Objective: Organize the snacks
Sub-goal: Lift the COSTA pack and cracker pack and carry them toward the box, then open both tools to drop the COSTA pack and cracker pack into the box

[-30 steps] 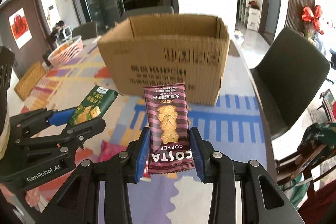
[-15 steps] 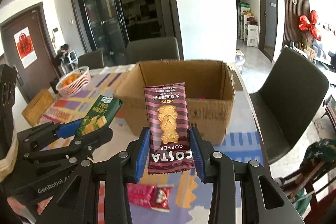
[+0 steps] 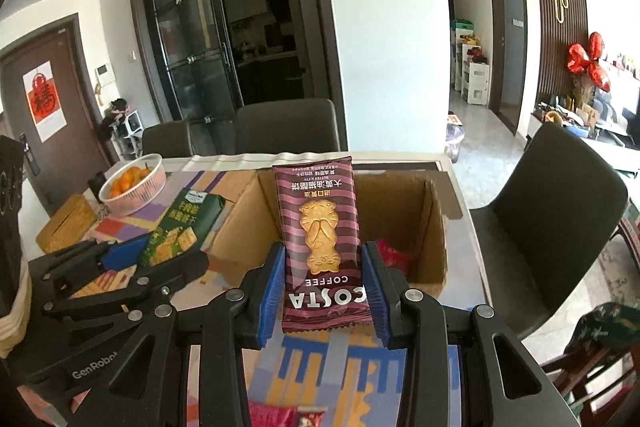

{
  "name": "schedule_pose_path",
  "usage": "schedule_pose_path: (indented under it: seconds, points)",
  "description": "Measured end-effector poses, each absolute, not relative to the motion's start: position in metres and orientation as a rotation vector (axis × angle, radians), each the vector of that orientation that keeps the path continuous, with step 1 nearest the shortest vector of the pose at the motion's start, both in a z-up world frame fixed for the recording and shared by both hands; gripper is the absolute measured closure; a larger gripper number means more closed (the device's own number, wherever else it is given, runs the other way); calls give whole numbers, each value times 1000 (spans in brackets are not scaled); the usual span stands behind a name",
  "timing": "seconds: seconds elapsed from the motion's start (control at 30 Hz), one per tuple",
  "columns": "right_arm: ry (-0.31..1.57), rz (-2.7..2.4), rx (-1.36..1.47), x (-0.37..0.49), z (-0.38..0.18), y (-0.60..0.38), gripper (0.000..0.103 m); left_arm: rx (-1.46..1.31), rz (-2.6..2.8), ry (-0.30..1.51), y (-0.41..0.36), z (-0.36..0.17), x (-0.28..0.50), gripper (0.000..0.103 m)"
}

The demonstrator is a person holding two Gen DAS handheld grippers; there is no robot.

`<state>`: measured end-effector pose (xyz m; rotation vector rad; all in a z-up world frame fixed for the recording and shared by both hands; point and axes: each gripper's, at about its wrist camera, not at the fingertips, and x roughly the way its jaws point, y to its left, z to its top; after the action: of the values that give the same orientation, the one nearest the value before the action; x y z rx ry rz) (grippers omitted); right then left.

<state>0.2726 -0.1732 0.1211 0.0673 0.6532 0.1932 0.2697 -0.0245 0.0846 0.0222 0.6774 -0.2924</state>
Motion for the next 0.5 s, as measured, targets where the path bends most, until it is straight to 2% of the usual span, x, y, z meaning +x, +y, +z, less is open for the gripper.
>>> schedule_pose_path:
  seconds: [0.5]
  points:
    - [714,169,59,327,105,-178,63,52,-278,705,-37,77,326,56]
